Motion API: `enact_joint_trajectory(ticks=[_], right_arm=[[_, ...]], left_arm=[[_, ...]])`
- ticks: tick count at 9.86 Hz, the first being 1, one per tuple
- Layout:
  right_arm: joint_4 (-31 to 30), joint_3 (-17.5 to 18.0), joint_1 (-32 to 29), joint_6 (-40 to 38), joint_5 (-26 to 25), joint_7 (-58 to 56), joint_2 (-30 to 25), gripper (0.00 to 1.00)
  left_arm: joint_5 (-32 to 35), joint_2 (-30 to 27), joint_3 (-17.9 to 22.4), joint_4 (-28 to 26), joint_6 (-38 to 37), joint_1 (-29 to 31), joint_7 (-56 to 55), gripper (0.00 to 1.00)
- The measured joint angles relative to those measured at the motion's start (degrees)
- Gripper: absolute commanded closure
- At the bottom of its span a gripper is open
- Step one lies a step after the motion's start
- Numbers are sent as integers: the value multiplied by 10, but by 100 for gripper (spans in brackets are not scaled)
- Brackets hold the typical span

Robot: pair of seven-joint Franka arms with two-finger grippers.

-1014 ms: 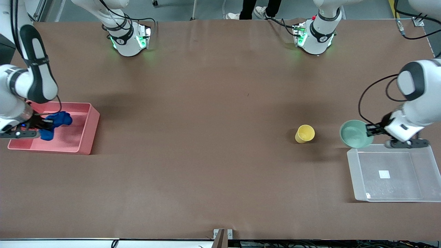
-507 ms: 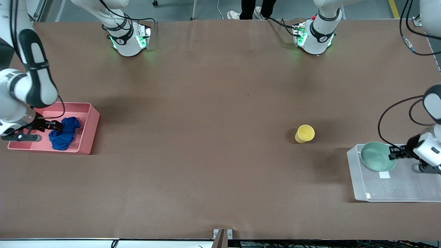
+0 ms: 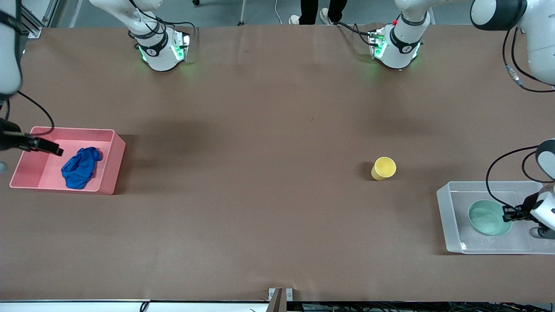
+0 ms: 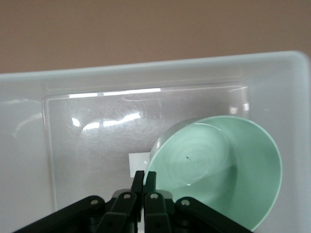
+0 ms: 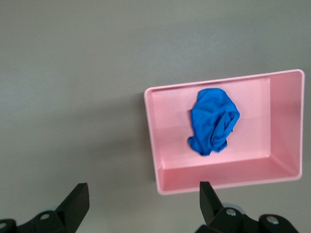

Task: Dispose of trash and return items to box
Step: 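Release the cloth in the bin while the left gripper lowers the bowl into the box, then open the left gripper and lift it away from the green bowl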

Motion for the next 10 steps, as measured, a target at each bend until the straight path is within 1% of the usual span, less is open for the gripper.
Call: enact_joint_trajectory(ticks=[2, 3, 4, 5, 6, 7, 9, 10], right_arm=[[63, 3, 0, -89, 0, 1, -41, 0], [84, 6, 0, -120, -2, 1, -55, 0], [92, 11, 0, -131, -4, 2, -64, 0], [90, 17, 0, -131, -8, 4, -69, 0], [86, 20, 0, -128, -9, 6, -70, 0], [83, 23, 0, -124, -10, 8, -69, 0], [82, 25, 0, -122, -11, 14, -69, 0], [82, 25, 0, -122, -11, 14, -69, 0]], left_arm=[[0, 22, 1, 1, 5, 0, -1, 95], [0, 27, 1, 1, 8, -1, -1, 95], [0, 28, 1, -1, 11, -1, -2, 94], [-4, 28, 0, -5, 14, -2, -3, 90], [-7, 29, 0, -14, 21, -2, -3, 83], [-8, 30, 0, -22, 26, -2, -4, 65], [-9, 30, -1, -27, 28, -2, -11, 14], [-9, 27, -2, -25, 30, -4, -15, 2]])
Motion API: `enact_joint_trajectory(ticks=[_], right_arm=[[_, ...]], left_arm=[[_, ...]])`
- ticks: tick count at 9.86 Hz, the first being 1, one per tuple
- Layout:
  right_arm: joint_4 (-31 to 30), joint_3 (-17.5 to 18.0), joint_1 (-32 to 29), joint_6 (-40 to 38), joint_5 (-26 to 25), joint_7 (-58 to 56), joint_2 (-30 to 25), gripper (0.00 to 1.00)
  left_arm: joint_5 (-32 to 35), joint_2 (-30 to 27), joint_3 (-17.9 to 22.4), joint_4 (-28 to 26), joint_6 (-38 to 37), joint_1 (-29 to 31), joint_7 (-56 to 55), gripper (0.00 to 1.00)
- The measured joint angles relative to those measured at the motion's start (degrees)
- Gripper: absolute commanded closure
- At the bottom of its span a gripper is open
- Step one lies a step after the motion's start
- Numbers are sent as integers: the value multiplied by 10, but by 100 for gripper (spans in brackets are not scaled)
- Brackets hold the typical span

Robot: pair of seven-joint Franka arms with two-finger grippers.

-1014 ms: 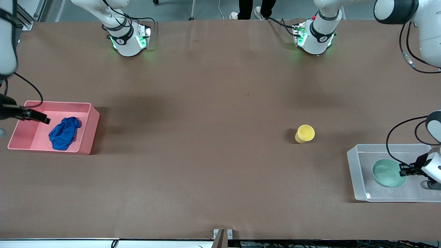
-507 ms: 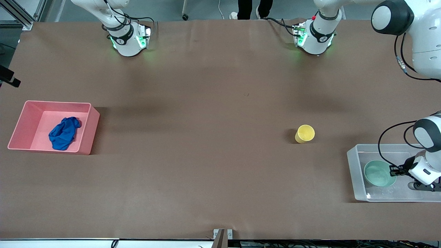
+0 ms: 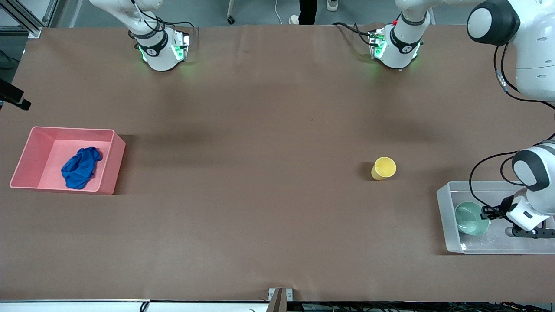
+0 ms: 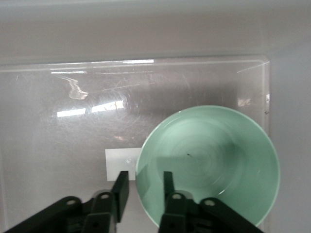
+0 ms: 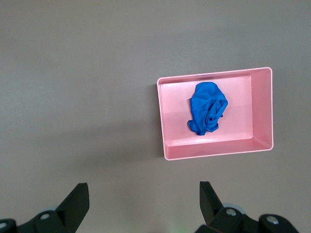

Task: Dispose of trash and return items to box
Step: 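Open the left gripper and lift it away from the green bowl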

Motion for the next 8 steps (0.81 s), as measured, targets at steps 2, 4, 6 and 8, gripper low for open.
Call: enact_joint_trajectory(ticks=[2, 4, 6, 8], right_arm=[[2, 2, 4, 3, -5, 0, 0, 0], [18, 4, 13, 4, -26, 0, -1, 0], [25, 3, 14, 4, -27, 0, -2, 0], [25, 3, 15, 3, -27, 0, -2, 0]], left_arm=[[0, -37, -1, 9, -31, -4, -1, 0], [0, -110, -2, 11, -112, -14, -1, 0], [0, -183, -4, -21, -167, -39, -9, 0], [0, -251, -11, -110, -169, -75, -53, 0]])
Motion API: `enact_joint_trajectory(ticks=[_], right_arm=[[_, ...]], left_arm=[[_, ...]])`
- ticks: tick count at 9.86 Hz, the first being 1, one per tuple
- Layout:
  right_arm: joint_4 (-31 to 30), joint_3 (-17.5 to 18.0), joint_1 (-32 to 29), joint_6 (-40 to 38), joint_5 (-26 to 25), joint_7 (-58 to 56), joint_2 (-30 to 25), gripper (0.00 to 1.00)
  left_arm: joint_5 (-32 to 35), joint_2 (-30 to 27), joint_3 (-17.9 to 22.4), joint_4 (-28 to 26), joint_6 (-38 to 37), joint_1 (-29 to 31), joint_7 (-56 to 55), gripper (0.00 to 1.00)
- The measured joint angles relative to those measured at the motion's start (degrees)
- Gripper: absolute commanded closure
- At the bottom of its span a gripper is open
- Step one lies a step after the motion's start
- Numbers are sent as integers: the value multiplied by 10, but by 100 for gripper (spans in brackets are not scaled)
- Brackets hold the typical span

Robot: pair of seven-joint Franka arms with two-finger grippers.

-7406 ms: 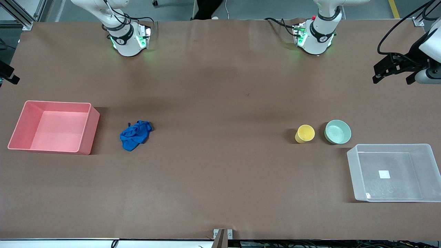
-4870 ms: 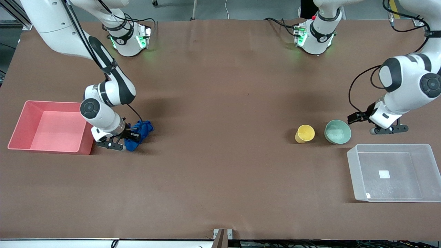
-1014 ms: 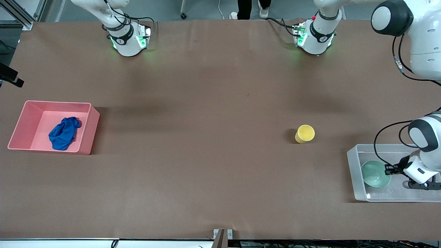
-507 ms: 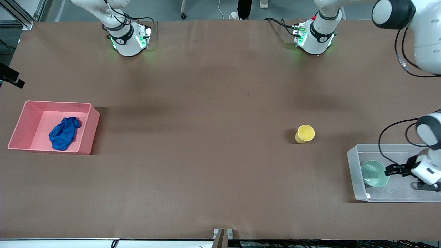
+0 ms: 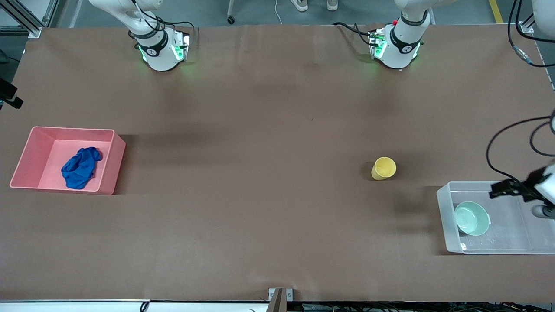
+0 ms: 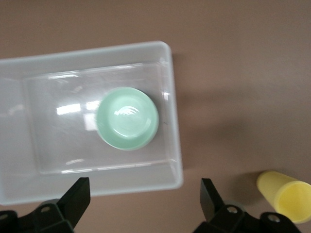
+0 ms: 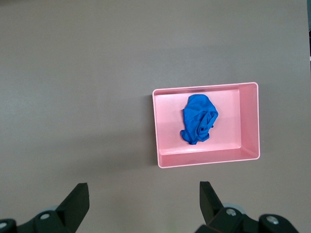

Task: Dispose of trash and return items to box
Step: 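Open the left gripper and lift it away from the green bowl, then move the left gripper to the yellow cup and grasp it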

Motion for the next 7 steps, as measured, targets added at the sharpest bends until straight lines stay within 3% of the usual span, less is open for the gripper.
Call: enact_joint_trajectory(ticks=[3, 5, 7], right_arm=[[0, -1, -1, 0, 0, 0, 0, 0], [-1, -2, -1, 0, 0, 0, 0, 0], [-1, -2, -1, 0, 0, 0, 0, 0]], left_arm=[[0, -61, -44, -157, 59, -28, -70, 0], [0, -65, -66, -240, 132, -28, -91, 0], [0, -57, -80, -289, 188, -30, -108, 1]])
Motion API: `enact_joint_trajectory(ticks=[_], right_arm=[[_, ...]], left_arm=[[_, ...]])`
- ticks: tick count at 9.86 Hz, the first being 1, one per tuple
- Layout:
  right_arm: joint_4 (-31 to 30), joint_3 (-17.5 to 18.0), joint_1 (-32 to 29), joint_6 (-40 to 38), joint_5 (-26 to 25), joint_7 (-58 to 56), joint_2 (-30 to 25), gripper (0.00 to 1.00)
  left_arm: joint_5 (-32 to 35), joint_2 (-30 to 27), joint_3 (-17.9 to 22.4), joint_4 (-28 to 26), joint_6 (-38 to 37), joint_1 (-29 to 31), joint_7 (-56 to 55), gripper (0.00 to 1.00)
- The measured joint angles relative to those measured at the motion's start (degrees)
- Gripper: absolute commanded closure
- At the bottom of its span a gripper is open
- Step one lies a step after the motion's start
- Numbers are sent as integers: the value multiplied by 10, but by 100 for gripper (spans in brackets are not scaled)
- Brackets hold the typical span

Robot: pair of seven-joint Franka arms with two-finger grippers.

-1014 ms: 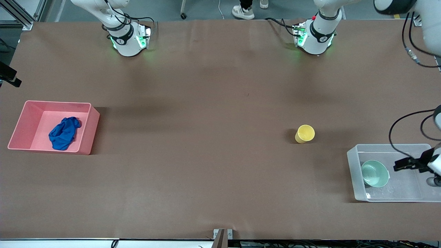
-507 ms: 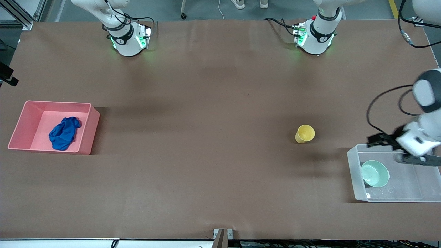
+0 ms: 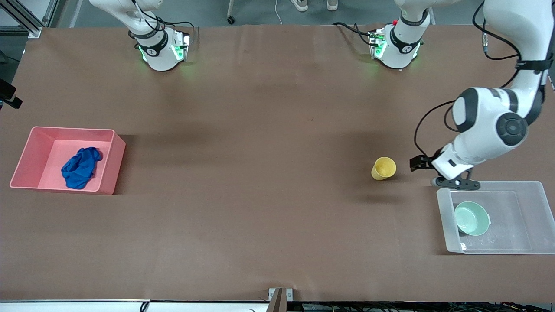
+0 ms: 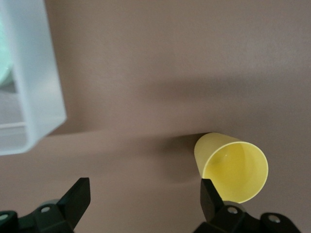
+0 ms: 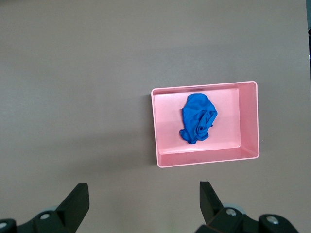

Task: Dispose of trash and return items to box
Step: 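Move the left gripper to the yellow cup and grasp it, then carry the yellow cup with the left gripper into the clear box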

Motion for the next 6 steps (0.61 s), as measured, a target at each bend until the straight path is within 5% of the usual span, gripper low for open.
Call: enact_joint_trajectory(ticks=[5, 6], right_arm=[[0, -1, 0, 0, 0, 0, 0, 0], [0, -1, 0, 0, 0, 0, 0, 0]], left_arm=[[0, 39, -7, -41, 64, -16, -17, 7], [0, 45, -7, -46, 68, -22, -17, 18]])
